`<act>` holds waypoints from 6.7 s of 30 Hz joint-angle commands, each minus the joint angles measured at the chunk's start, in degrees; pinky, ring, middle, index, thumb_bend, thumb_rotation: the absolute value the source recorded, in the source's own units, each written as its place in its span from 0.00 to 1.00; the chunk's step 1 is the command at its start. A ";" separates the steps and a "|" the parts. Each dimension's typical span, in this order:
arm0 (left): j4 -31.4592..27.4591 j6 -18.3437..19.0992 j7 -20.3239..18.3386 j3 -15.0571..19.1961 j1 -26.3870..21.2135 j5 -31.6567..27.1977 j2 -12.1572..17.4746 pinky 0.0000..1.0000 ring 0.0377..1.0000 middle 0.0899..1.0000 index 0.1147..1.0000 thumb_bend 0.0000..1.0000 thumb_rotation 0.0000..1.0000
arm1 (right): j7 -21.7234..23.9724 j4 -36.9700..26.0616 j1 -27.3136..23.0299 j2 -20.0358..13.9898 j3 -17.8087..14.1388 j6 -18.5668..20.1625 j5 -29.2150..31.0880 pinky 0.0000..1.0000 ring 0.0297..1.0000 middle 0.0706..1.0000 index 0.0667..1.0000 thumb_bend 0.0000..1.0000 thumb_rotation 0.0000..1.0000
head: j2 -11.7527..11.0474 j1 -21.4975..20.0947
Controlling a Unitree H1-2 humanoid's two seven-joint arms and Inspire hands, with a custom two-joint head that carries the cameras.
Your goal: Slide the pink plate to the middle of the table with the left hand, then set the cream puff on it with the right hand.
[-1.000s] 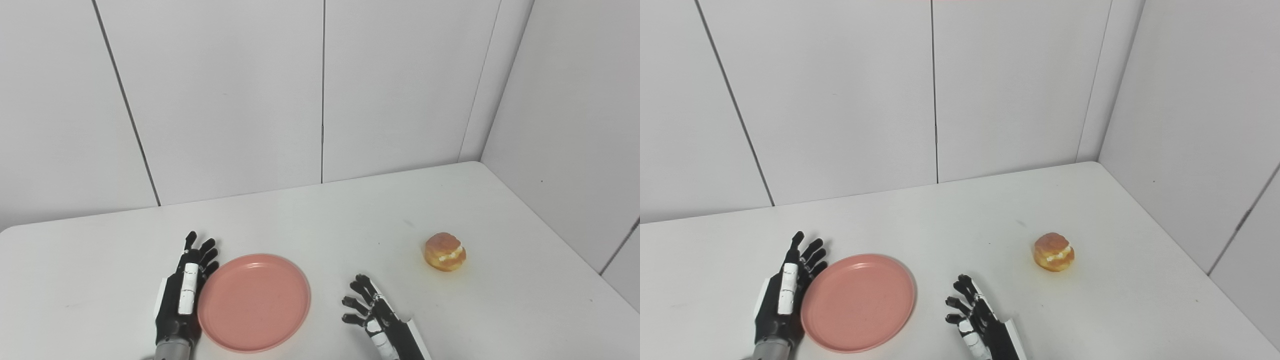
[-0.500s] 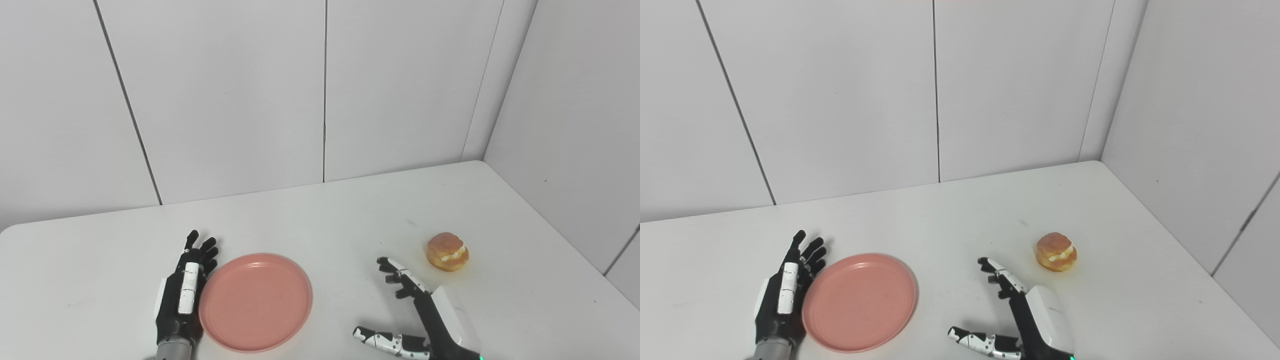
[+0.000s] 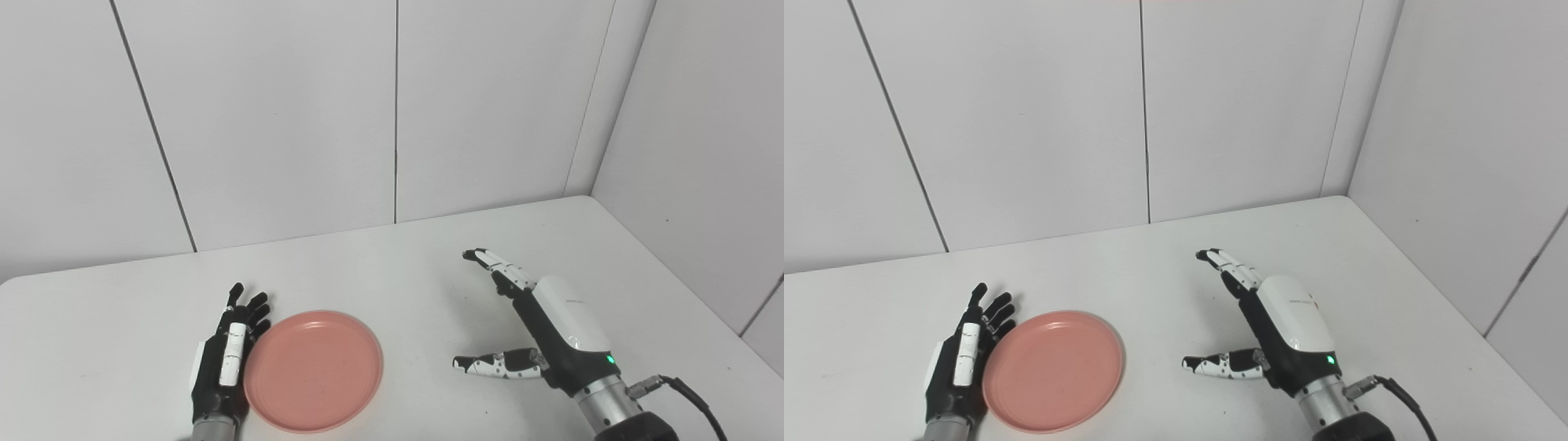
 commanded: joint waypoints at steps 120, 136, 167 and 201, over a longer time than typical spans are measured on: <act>0.44 3.76 0.28 -1.19 3.22 0.33 -1.28 0.88 0.84 0.81 0.95 0.90 0.83 | 12.40 12.95 -24.86 -18.64 10.50 8.54 -7.35 0.29 0.37 0.43 0.49 0.52 0.00 | 1.19 7.02; -0.85 5.21 5.53 -3.49 3.01 5.65 -6.22 0.84 0.81 0.80 0.94 0.88 0.83 | 19.56 6.61 -31.71 -9.09 16.51 4.61 -4.48 0.31 0.38 0.45 0.49 0.52 0.00 | 3.62 21.91; -1.81 6.55 7.81 -3.14 3.08 6.86 -8.15 0.77 0.79 0.75 0.91 0.90 1.00 | 16.07 27.03 -31.33 -0.98 26.56 -4.75 -5.09 0.31 0.38 0.43 0.49 0.52 0.00 | 4.61 27.02; -0.74 4.92 8.17 -3.44 3.37 7.76 -7.92 0.75 0.77 0.73 0.89 0.88 1.00 | 20.54 27.54 -29.60 -2.98 26.05 -2.17 -6.81 0.61 0.76 0.77 0.73 1.00 0.43 | 4.50 25.53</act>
